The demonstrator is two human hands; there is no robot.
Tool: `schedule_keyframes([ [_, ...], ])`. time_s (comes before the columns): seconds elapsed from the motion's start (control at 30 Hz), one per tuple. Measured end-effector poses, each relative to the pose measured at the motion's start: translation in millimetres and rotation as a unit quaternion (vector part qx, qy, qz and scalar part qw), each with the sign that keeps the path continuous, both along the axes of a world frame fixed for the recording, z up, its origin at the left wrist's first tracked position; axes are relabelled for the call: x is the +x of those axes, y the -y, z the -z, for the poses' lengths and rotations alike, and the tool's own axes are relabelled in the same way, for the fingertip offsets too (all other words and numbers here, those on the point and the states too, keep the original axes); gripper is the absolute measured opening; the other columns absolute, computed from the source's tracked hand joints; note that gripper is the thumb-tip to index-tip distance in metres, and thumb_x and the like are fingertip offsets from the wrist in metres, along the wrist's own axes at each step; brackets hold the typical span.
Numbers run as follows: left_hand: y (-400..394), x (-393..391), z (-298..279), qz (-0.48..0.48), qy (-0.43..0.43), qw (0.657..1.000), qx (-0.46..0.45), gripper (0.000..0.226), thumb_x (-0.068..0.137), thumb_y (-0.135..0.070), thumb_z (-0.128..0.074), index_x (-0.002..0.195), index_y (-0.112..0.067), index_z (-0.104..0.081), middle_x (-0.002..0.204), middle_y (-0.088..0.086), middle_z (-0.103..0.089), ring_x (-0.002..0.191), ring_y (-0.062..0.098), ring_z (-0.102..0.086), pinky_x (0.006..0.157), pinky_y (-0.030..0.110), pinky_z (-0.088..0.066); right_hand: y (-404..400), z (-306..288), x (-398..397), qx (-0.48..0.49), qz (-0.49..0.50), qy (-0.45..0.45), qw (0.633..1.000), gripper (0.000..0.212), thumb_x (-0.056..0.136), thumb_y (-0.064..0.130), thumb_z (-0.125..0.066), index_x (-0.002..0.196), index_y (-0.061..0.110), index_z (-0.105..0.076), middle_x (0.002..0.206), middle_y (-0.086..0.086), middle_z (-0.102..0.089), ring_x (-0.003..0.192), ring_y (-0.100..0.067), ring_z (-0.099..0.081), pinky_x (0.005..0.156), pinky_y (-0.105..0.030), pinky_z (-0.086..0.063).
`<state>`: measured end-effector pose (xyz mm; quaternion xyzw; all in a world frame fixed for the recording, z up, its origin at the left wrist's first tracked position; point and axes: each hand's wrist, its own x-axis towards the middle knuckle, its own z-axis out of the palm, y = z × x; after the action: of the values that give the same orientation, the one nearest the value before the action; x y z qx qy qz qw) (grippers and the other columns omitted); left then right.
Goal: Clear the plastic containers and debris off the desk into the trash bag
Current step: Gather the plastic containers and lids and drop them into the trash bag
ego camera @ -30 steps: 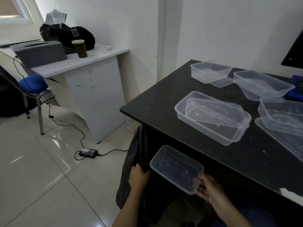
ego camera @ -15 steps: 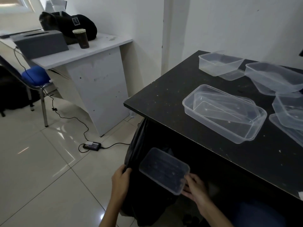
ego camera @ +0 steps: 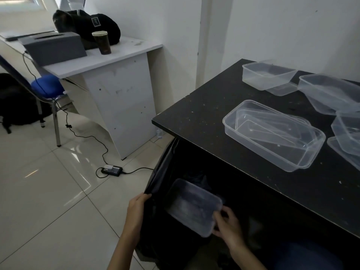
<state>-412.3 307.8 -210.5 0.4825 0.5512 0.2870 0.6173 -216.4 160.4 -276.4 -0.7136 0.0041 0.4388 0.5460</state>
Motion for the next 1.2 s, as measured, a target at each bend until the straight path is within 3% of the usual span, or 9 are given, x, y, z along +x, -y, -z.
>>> schedule_keyframes([
  [0.13, 1, 4, -5, 0.037, 0.036, 0.996, -0.077, 0.020, 0.086, -0.015, -0.053, 0.073, -0.008, -0.068, 0.059, 0.005, -0.070, 0.051, 0.016, -0.067, 0.049, 0.027, -0.045, -14, 2, -13, -0.026, -0.059, 0.044, 0.997, 0.029, 0.086, 0.020, -0.067, 0.111, 0.026, -0.054, 0.094, -0.004, -0.063, 0.082, -0.019, -0.065, 0.061, -0.029, -0.057],
  [0.37, -7, -6, -8, 0.089, 0.065, 0.989, -0.101, 0.030, 0.069, -0.026, -0.060, 0.090, -0.011, -0.075, 0.090, 0.012, -0.075, 0.081, 0.026, -0.071, 0.069, 0.035, -0.048, -36, 15, -29, -0.065, -0.050, -0.017, 0.996, 0.024, 0.088, 0.020, -0.065, 0.108, 0.019, -0.052, 0.110, -0.012, -0.063, 0.091, -0.023, -0.065, 0.054, -0.025, -0.052],
  [0.5, -8, -6, -6, 0.075, 0.037, 0.993, -0.089, 0.022, 0.080, -0.022, -0.056, 0.083, -0.013, -0.075, 0.088, 0.013, -0.074, 0.079, 0.027, -0.070, 0.069, 0.035, -0.048, -49, 24, -34, -0.079, -0.094, -0.039, 0.992, 0.031, 0.096, 0.019, -0.051, 0.125, 0.009, -0.048, 0.125, -0.016, -0.056, 0.105, -0.027, -0.061, 0.079, -0.031, -0.054],
  [0.63, -9, -3, -3, 0.073, -0.001, 0.996, -0.050, 0.028, 0.086, -0.016, -0.055, 0.066, -0.018, -0.074, 0.071, 0.005, -0.074, 0.062, 0.018, -0.070, 0.057, 0.030, -0.047, -47, 30, -26, -0.134, -0.239, -0.041, 0.961, 0.053, 0.099, 0.027, -0.041, 0.147, 0.011, -0.025, 0.145, -0.008, -0.038, 0.127, -0.025, -0.044, 0.105, -0.034, -0.040],
  [0.8, -4, 1, -1, 0.105, -0.039, 0.994, 0.001, 0.021, 0.092, -0.013, -0.052, 0.084, -0.015, -0.071, 0.078, 0.005, -0.074, 0.070, 0.014, -0.071, 0.060, 0.023, -0.051, -35, 32, -20, -0.159, -0.299, -0.039, 0.940, 0.042, 0.097, 0.011, -0.038, 0.139, 0.004, -0.035, 0.127, -0.012, -0.051, 0.114, -0.027, -0.053, 0.096, -0.033, -0.043],
  [0.93, 6, 2, 5, 0.109, -0.092, 0.988, 0.055, 0.025, 0.094, -0.019, -0.053, 0.094, 0.004, -0.063, 0.088, 0.020, -0.068, 0.079, 0.028, -0.065, 0.068, 0.032, -0.047, -27, 23, -19, -0.151, -0.307, 0.005, 0.940, 0.037, 0.097, 0.009, -0.039, 0.134, 0.009, -0.044, 0.120, -0.006, -0.050, 0.097, -0.014, -0.050, 0.081, -0.023, -0.040],
  [1.07, 12, 8, 5, 0.103, -0.152, 0.977, 0.105, 0.012, 0.094, -0.019, -0.054, 0.090, -0.009, -0.060, 0.082, 0.002, -0.064, 0.078, 0.017, -0.060, 0.060, 0.020, -0.043, -24, 3, -15, -0.127, -0.320, 0.084, 0.935, 0.032, 0.098, 0.011, -0.041, 0.128, 0.014, -0.051, 0.130, -0.004, -0.050, 0.106, -0.013, -0.052, 0.080, -0.015, -0.040],
  [1.1, 14, 10, 4, 0.101, -0.163, 0.974, 0.117, 0.007, 0.093, -0.018, -0.055, 0.096, -0.013, -0.058, 0.086, -0.003, -0.063, 0.080, 0.015, -0.060, 0.062, 0.018, -0.044, -24, -3, -14, -0.115, -0.322, 0.105, 0.934, 0.031, 0.098, 0.011, -0.042, 0.127, 0.016, -0.052, 0.129, -0.003, -0.052, 0.099, -0.010, -0.053, 0.074, -0.010, -0.042],
  [1.2, 19, 17, 0, 0.100, -0.180, 0.965, 0.164, 0.030, 0.092, -0.014, -0.057, 0.120, -0.008, -0.054, 0.107, 0.002, -0.062, 0.097, 0.022, -0.063, 0.083, 0.033, -0.052, -21, -30, -13, -0.083, -0.321, 0.159, 0.930, 0.031, 0.097, 0.012, -0.044, 0.125, 0.020, -0.055, 0.126, -0.002, -0.054, 0.090, -0.005, -0.055, 0.058, -0.005, -0.041],
])
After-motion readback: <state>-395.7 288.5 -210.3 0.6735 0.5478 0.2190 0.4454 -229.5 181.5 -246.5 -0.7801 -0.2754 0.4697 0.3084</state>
